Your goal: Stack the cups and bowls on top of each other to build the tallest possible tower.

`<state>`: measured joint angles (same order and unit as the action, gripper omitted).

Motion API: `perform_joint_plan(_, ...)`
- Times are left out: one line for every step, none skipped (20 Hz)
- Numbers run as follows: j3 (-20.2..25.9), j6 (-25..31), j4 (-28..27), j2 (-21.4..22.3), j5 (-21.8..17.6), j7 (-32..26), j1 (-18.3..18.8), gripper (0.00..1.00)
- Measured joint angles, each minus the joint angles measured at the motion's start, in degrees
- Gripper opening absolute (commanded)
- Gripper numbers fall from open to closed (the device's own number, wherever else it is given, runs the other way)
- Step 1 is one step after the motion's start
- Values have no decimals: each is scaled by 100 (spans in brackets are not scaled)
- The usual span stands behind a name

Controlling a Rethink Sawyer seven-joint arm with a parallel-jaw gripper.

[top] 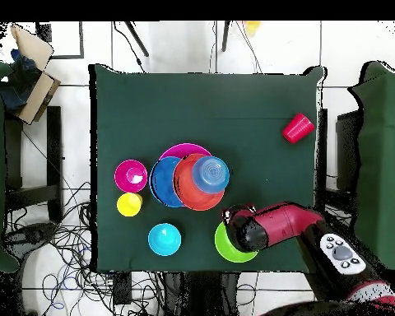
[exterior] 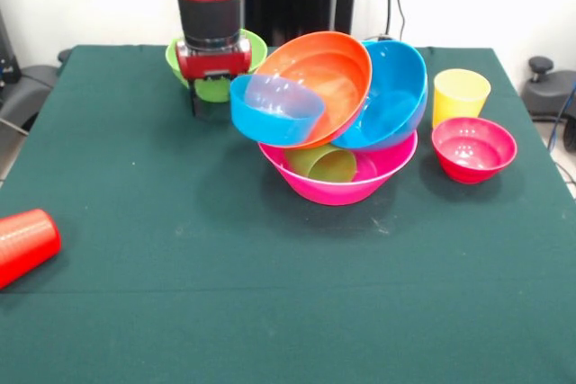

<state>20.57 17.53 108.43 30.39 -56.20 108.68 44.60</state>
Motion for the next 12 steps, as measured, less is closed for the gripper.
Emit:
perform_joint_plan(8,0,100,140,45,0,45,100)
perform_joint_plan(17,0,201,280,89,0,91,100)
perform_joint_plan(27,1,349,494,162,0,173,100)
perform_joint_plan(31,1,410,586,195,0,208,100)
perform_joint_plan(38,1,537,790,270,0,291,100)
perform_joint_plan(41,1,584,870,293,0,327,100)
perform_joint_plan(47,1,685,1059,338,0,418,100)
perform_joint_plan(50,0,705,1100,345,0,441,100)
perform_joint_plan(61,2,766,1227,361,0,521,100)
perform_joint_plan(73,2,800,1300,364,0,575,100)
perform_joint_plan(84,1,834,1373,367,0,628,100)
perform_joint_plan(91,1,853,1409,367,0,661,100)
